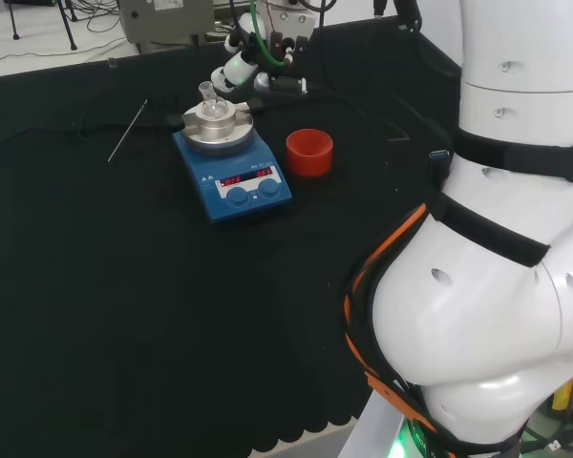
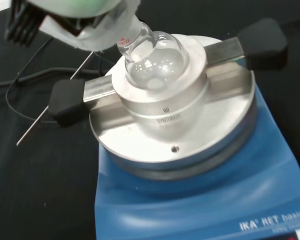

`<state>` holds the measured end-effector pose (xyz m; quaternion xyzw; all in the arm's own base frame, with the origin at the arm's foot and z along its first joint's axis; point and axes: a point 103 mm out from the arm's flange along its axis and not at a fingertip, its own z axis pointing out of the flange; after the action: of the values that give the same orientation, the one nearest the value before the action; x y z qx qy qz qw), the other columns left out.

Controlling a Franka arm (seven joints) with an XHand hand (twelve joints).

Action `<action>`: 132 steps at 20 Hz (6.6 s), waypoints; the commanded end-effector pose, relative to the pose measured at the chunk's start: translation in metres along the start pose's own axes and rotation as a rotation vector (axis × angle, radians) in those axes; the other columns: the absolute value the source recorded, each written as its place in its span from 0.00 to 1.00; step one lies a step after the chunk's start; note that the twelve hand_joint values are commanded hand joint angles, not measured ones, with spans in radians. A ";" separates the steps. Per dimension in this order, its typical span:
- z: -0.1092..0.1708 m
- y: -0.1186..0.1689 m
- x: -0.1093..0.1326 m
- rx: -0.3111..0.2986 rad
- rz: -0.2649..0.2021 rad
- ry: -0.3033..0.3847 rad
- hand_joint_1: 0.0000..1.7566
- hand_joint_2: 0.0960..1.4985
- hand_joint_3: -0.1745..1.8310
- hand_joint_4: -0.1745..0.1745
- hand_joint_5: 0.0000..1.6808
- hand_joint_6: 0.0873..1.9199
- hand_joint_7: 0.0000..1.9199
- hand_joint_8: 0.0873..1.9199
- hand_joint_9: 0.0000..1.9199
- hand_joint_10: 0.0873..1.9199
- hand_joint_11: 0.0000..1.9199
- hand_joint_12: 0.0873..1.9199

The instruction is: Turn on the heater.

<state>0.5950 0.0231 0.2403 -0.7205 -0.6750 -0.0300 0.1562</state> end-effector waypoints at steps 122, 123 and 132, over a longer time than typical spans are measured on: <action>0.142 -0.139 -0.004 0.554 -0.025 -0.348 0.85 0.38 0.67 0.34 0.24 0.00 0.92 0.94 0.99 0.87 0.93 0.79; 0.142 -0.139 -0.004 0.554 -0.025 -0.349 0.85 0.38 0.67 0.34 0.24 0.00 0.92 0.94 0.99 0.87 0.92 0.78; 0.139 -0.139 -0.007 0.556 -0.027 -0.340 0.85 0.38 0.66 0.34 0.25 0.00 0.92 0.94 0.99 0.87 0.92 0.78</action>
<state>0.4354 0.0594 0.1297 -0.6354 -0.6824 0.2781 0.2306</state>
